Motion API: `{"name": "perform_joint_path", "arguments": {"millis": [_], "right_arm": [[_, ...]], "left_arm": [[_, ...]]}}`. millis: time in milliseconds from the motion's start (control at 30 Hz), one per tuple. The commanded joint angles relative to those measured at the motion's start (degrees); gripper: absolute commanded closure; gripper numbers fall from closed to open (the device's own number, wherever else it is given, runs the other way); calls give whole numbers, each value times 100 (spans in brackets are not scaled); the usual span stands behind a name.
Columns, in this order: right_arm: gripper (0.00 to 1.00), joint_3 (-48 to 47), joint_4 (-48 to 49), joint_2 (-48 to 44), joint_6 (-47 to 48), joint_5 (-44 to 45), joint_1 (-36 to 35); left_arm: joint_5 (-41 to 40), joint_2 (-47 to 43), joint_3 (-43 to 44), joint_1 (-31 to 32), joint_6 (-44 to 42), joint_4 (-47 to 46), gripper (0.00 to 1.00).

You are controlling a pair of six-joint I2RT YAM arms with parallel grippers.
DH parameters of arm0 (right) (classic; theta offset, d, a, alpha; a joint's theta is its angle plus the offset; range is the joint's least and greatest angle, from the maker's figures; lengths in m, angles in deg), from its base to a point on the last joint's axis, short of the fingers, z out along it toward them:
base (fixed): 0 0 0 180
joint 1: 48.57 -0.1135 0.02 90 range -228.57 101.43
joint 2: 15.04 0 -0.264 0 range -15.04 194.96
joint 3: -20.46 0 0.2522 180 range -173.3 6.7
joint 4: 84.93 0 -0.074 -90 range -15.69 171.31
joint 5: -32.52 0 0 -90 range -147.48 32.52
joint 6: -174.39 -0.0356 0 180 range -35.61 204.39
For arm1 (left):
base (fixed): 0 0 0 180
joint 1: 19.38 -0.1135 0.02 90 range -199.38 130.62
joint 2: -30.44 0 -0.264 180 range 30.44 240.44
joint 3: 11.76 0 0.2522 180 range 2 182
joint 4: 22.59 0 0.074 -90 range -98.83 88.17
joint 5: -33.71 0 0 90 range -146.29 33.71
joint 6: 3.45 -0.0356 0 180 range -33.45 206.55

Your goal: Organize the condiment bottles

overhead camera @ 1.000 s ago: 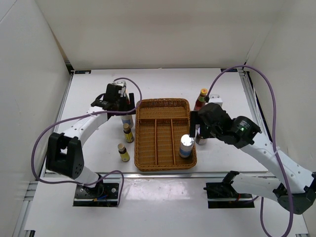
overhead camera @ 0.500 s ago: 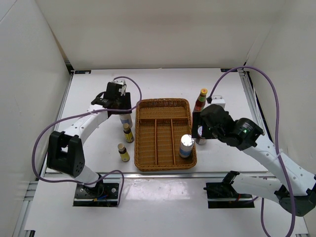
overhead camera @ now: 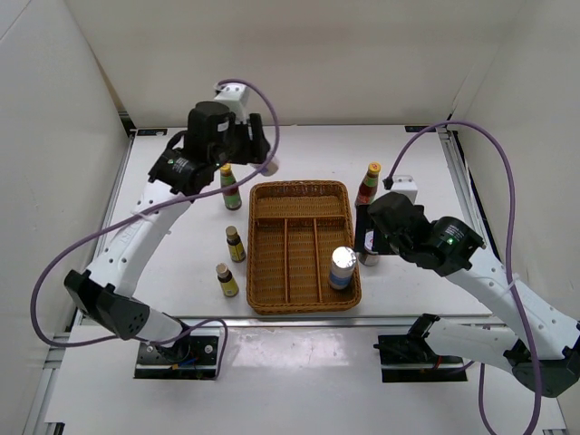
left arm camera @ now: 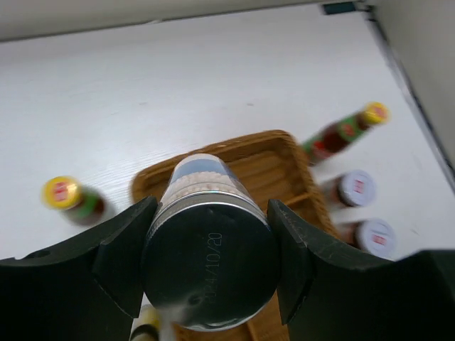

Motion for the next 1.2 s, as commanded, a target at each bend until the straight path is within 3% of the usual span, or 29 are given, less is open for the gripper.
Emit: {"name": "perform_joint_path", "arguments": {"millis": [0, 200, 500, 933, 1067, 1167], "right_arm": [[0, 65, -169, -78, -274, 305, -25], [0, 12, -697, -253, -713, 717, -25], [0, 258, -820, -825, -889, 955, -25], [0, 487, -1171, -570, -1117, 1008, -25], [0, 592, -1172, -570, -1240, 1061, -25], [0, 663, -1172, -448, -1240, 1061, -25]], "left_arm": [[410, 204, 445, 612, 117, -12, 63], [550, 1075, 622, 1482, 117, -82, 63], [920, 1963, 192, 2054, 292, -688, 63], [920, 2648, 491, 2529, 398, -750, 62], [867, 2789, 430, 2529, 398, -750, 54], [814, 2921, 367, 2529, 398, -750, 39]]}}
